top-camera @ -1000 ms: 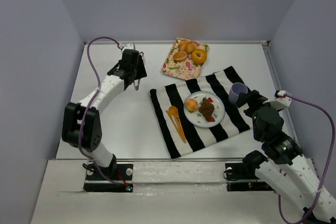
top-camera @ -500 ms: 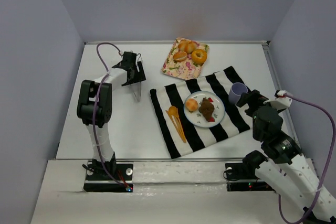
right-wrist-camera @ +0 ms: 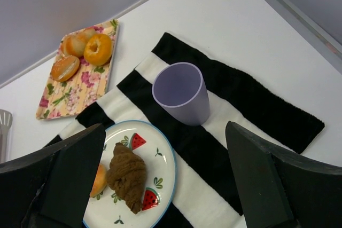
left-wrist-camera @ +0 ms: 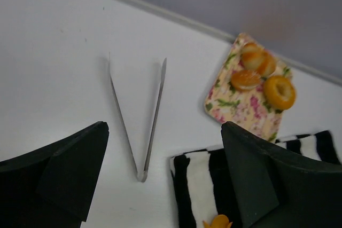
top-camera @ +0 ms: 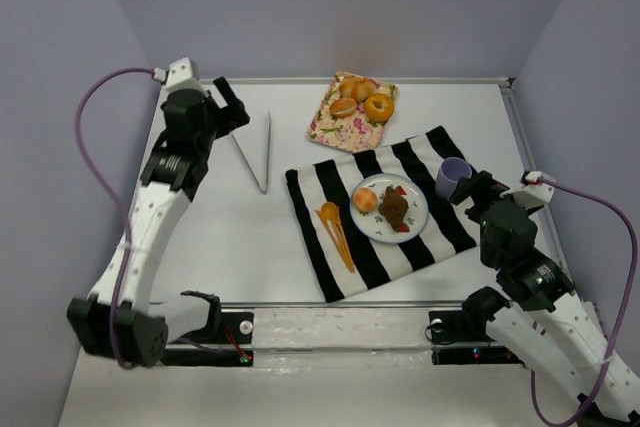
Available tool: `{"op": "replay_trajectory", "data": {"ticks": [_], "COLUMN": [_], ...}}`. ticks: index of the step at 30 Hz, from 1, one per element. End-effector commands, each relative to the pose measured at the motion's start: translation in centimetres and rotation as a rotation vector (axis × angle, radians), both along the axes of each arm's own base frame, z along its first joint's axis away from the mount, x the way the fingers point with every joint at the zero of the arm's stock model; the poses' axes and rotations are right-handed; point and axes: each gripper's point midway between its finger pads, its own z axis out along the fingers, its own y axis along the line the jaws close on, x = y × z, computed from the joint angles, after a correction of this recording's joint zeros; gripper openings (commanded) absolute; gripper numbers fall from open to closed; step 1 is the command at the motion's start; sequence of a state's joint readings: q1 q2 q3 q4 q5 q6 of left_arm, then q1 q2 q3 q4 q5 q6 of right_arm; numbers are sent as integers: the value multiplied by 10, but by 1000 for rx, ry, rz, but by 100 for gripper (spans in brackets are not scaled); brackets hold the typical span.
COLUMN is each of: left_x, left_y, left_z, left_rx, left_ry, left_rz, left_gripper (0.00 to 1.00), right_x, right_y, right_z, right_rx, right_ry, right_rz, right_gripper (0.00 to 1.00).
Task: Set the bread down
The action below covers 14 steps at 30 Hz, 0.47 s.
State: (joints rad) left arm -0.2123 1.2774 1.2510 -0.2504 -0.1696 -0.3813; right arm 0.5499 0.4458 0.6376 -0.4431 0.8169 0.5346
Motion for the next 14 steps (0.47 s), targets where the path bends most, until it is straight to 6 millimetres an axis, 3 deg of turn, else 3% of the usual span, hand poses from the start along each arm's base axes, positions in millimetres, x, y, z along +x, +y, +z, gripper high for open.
{"op": "replay_trajectory", "data": {"ticks": [1,3,4,5,6,14], "left_x": [-57,-81,-92,-97,-102,-100], "left_y": [10,10,12,14,21,13], "left_z": [9,-2,7,-10,-11,-28], "left_rx": [-103,-172,-202,-195,-195,-185], "left_ry": [-101,-158,-222,-203,-205,-161], "left_rz": [68,65,60,65,102,95], "left_gripper": [99,99,99,99,99,99], "right_x": [-1,-1,-2,-2,-2,-4], "right_y": [-4,-3,-4,-3,-3,1], "right_z": [11,10,10,10,10,9], "right_rx": [7,20,26,31,40,33], "right_ry": [-23,-27,-29,-30,-32,-18], "right_rz": [-16,-18,-22,-20,-18,16], "right_gripper": [100,100,100,100,100,100]}}
